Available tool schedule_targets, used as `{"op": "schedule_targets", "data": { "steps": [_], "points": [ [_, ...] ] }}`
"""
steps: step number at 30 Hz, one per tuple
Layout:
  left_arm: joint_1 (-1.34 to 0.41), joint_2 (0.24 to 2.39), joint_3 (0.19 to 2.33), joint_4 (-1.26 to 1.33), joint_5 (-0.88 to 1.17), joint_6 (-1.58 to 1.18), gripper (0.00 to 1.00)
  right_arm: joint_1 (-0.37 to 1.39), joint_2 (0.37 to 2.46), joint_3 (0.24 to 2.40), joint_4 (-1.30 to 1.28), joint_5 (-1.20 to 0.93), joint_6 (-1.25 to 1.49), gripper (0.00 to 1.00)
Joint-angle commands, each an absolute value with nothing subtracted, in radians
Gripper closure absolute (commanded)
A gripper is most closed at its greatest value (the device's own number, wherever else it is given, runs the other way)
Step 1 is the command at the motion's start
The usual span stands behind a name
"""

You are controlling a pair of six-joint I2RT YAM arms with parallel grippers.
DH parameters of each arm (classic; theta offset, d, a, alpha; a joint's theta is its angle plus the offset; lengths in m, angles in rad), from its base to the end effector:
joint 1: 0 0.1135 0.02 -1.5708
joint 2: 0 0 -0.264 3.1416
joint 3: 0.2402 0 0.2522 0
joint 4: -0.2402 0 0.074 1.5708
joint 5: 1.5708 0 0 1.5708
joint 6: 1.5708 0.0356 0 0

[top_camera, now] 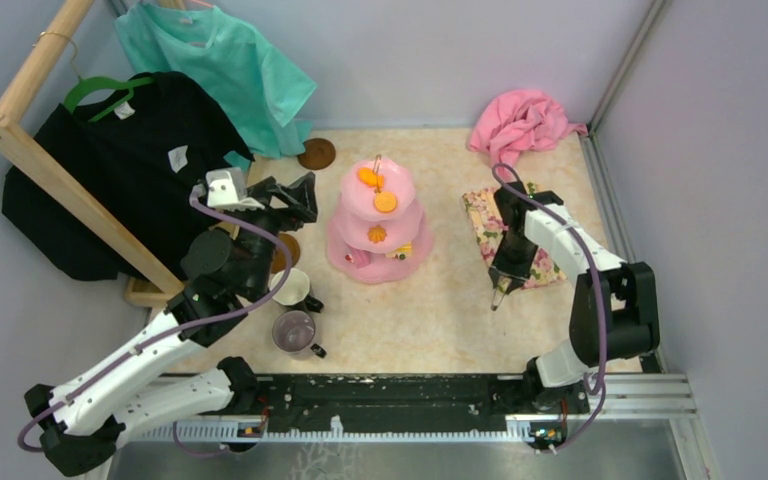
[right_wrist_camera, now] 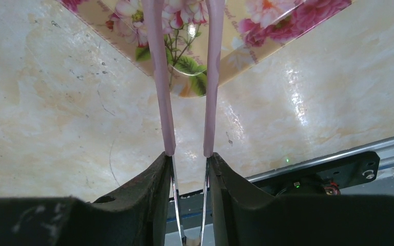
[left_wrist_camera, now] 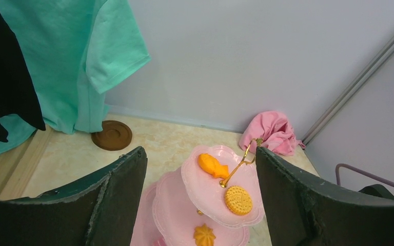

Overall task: Serve the afternoon tea
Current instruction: Pick up the desert from the tray.

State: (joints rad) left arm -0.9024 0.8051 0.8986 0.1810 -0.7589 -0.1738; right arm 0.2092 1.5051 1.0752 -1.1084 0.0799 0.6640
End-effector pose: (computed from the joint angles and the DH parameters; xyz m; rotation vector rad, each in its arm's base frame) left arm 0.1255 -0.1194 0.4135 -0.1663 1.3747 -0.4097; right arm 0.2490 0.0499 0.2199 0.6957 2.9974 -0.0903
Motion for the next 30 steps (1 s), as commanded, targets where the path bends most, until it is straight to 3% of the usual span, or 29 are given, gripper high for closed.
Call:
{"op": "schedule_targets", "data": {
  "steps": [1,30],
  "points": [
    [-0.895,0.8,0.893,0.211,-0.761,-0.195,0.17,0.191,1.497,1.068,-1.083,0.063,0.634,0.68],
    [-0.862,0.889,0.903,0.244,-0.752,-0.236,0.17,0.116,1.644,1.189,-1.069,0.045,0.547,0.62]
  ]
}}
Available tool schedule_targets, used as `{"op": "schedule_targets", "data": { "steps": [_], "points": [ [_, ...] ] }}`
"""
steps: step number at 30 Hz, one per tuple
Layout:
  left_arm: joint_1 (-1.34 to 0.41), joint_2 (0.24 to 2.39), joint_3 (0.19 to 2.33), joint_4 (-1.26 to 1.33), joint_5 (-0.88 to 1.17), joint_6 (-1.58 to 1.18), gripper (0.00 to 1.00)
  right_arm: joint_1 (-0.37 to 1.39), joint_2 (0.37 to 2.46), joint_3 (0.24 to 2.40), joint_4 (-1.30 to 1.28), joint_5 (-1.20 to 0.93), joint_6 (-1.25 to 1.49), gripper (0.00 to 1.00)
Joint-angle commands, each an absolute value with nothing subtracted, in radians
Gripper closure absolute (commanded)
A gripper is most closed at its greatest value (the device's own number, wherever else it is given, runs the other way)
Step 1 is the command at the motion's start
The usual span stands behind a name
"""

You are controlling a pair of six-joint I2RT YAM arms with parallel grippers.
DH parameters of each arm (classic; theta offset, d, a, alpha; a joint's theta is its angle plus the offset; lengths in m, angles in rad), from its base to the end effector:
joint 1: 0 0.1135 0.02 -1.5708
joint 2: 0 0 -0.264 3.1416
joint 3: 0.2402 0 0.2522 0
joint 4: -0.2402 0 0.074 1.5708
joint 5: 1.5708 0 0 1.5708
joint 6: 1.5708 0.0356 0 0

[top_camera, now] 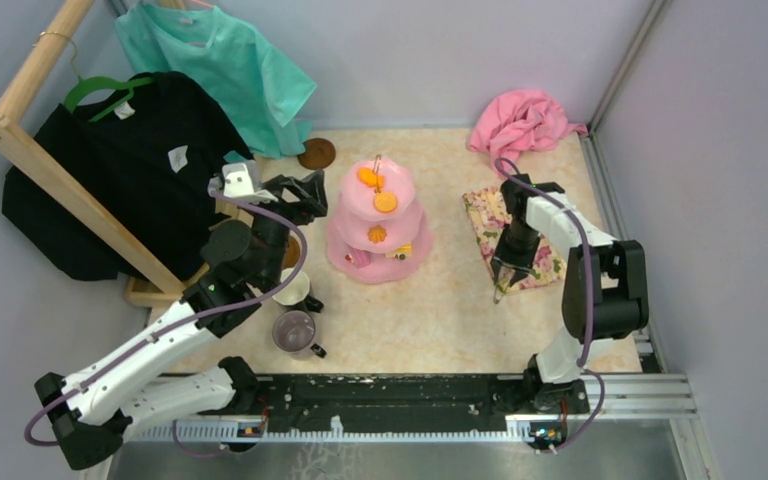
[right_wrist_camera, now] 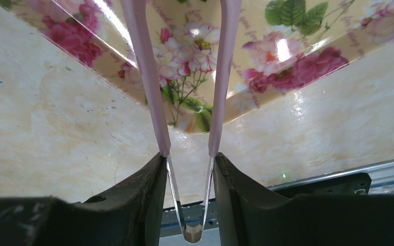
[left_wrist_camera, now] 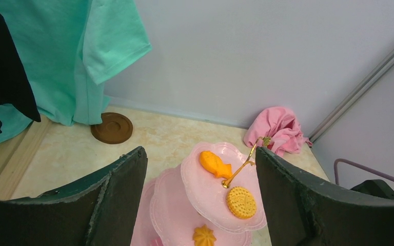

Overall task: Serve the afternoon tea
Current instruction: Pick up the desert from the tray.

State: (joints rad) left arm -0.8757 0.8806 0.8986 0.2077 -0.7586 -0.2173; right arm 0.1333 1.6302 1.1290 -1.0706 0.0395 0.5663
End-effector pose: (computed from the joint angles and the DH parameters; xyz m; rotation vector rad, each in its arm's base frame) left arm 0.1425 -0.1326 0.4038 -0.1908 1.4063 -0.3960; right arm 0.2769 0.0357 0.2024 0.6720 3.0554 -0.0586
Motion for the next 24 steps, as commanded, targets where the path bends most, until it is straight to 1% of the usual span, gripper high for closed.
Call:
{"op": "schedule_targets", "data": {
  "steps": [1,24],
  "points": [
    [-0.86,0.891,0.902,0.244,-0.749,-0.238,0.17,0.111,1.644,1.192,-1.068,0.043,0.546,0.62],
    [-0.759,0.936,0.913,0.218,-0.664,-0.297,0.18,0.076,1.766,1.269,-1.061,0.045,0.519,0.62]
  ]
}}
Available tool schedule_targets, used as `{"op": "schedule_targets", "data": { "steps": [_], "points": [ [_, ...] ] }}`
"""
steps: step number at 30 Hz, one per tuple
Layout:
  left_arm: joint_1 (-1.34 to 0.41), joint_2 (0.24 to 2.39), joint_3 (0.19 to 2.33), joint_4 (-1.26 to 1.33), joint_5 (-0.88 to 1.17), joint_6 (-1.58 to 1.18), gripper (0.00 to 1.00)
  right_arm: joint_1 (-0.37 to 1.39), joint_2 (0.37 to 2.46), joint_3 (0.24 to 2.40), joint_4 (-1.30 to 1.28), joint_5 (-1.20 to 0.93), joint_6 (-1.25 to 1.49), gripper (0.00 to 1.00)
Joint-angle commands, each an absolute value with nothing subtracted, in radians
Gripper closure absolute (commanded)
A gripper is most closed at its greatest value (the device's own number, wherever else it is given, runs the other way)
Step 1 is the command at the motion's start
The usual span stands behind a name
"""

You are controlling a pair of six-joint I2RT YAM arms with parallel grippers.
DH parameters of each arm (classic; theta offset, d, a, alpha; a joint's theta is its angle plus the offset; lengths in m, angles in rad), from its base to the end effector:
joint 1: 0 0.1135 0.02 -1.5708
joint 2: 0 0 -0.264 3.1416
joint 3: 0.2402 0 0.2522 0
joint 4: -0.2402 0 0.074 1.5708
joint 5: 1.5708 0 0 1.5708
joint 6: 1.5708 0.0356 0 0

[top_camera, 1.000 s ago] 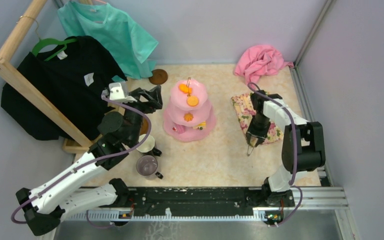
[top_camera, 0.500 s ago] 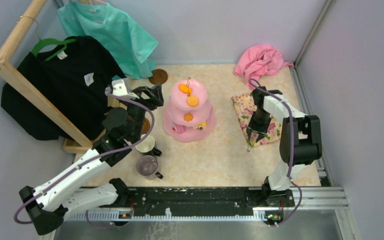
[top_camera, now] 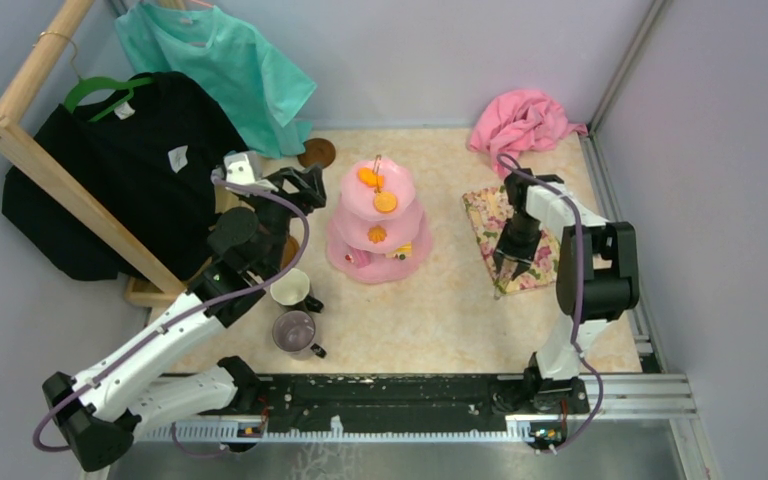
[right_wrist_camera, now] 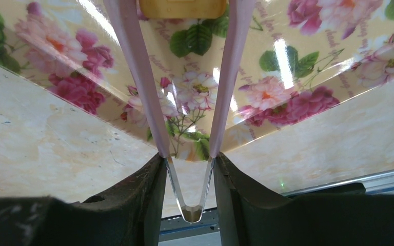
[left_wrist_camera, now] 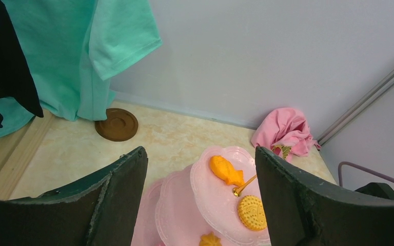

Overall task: Serve the afternoon tea
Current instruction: Pick up the desert from the tray.

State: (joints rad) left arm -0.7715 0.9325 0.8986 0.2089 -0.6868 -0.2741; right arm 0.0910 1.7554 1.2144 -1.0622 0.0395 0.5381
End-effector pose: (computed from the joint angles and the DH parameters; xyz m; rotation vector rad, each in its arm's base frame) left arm 0.1659 -0.1299 0.3949 -0.2223 1.4295 -0.3800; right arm 0.3046 0.0264 0.1888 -0.6912 -3.0447 0.0743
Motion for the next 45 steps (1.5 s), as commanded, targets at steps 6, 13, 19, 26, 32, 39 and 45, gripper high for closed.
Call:
{"op": "schedule_targets", "data": {
  "steps": [6,13,19,26,32,39,45],
  "points": [
    [-0.752,0.949,0.914,0.216,-0.65,-0.314,0.19,0.054,1.779,1.282,-1.059,0.048,0.505,0.62],
    [-0.75,0.956,0.92,0.209,-0.642,-0.325,0.2,0.049,1.768,1.269,-1.049,0.036,0.497,0.73],
    [-0.75,0.944,0.93,0.185,-0.646,-0.318,0.2,0.049,1.717,1.236,-1.039,0.063,0.493,0.9],
    [-0.75,0.931,0.967,0.137,-0.659,-0.294,0.2,0.082,1.629,1.256,-1.053,0.112,0.473,0.98],
    [-0.75,0.909,1.012,0.079,-0.674,-0.278,0.2,0.187,1.592,1.369,-1.118,0.162,0.47,1.0],
    [-0.75,0.879,1.028,0.027,-0.683,-0.286,0.2,0.343,1.59,1.556,-1.217,0.197,0.489,1.0],
    [-0.75,0.864,1.029,0.001,-0.677,-0.307,0.19,0.46,1.641,1.701,-1.286,0.191,0.502,1.0]
  ]
}}
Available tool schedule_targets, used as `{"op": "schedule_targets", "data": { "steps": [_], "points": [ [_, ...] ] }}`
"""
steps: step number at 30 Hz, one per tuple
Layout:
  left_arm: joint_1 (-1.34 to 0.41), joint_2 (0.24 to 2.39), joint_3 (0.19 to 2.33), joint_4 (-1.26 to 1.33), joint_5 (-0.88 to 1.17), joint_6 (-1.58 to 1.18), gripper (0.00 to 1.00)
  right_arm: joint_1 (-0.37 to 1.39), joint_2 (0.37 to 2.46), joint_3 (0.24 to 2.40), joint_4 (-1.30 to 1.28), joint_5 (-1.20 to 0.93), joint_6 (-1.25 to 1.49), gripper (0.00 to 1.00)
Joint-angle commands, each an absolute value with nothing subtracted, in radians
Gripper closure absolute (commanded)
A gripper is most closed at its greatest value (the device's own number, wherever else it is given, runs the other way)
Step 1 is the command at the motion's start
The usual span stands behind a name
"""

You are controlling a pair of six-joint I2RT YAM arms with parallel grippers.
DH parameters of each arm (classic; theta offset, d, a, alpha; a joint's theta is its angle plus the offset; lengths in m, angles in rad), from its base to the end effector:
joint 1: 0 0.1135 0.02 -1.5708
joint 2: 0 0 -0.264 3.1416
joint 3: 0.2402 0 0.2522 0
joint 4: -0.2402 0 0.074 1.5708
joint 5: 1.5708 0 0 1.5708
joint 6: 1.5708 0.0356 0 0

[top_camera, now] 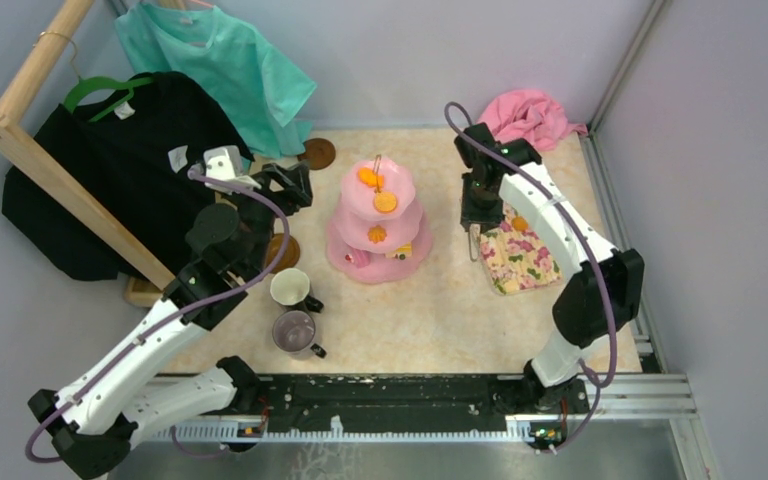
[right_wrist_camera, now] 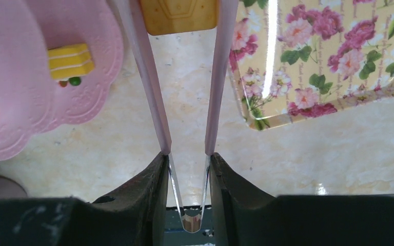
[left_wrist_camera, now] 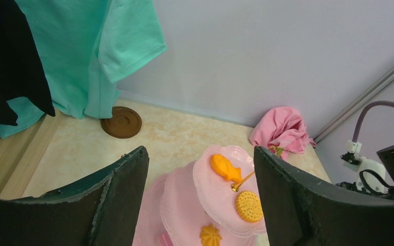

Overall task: Serve the afternoon tea
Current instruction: Pick up the desert from the tray, then place the desert on the desert table.

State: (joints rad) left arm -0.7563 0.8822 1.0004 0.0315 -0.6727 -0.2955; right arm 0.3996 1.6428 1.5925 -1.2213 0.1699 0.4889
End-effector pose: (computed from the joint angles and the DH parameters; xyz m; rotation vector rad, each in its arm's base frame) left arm 0.1528 -0.1136 0.4210 -0.2270 1.4475 -0.3814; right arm 0.2960 0.1185 0.3202 0.1609 2.7948 -0.0339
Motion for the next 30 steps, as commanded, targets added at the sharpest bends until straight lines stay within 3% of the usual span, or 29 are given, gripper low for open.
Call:
{"op": "schedule_targets", "data": {
  "steps": [1,13,30],
  "points": [
    [-0.75,0.862,1.029,-0.001,-0.676,-0.311,0.2,0.475,1.644,1.721,-1.294,0.189,0.503,1.0],
    [-0.75,0.846,1.037,-0.026,-0.683,-0.319,0.2,0.59,1.789,1.885,-1.34,0.163,0.516,1.0],
    [-0.75,0.837,1.041,-0.049,-0.683,-0.324,0.2,0.651,1.844,1.868,-1.244,0.073,0.543,1.0]
  ]
}}
